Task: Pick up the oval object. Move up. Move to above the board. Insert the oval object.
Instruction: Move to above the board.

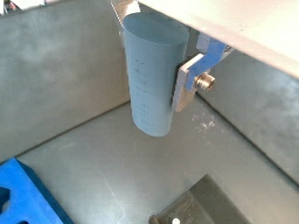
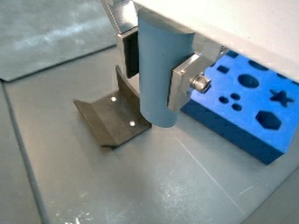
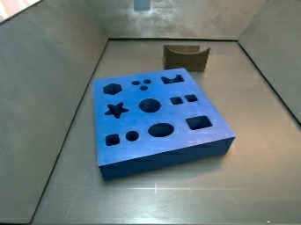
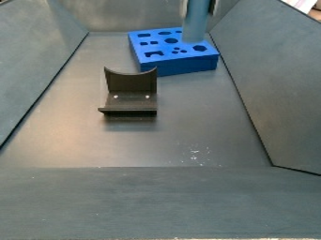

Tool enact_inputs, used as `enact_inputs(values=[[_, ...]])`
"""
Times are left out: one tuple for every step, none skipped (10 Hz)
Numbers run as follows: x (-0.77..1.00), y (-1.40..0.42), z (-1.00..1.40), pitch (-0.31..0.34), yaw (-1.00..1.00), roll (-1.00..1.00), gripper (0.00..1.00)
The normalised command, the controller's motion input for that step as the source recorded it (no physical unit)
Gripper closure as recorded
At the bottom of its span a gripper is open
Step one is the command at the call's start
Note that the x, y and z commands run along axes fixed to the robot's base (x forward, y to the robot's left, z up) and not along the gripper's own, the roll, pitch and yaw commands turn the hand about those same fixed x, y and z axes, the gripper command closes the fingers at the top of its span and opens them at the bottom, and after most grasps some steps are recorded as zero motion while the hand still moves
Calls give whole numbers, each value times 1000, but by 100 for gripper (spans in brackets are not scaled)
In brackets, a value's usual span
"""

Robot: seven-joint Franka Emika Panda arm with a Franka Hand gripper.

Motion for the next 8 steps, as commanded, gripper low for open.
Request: enact_inputs(values=[[-3, 97, 892, 50, -48, -175, 100], [3, 79, 777, 49, -51, -175, 100], [6, 49, 550, 51, -51, -172, 100], [7, 39, 376, 52, -53, -169, 100], [6, 35, 204, 53, -54, -168, 100], [50, -1000, 216, 304, -951, 146, 100], [52, -1000, 213, 292, -863, 164, 100], [53, -1000, 222, 243, -591, 171, 100]])
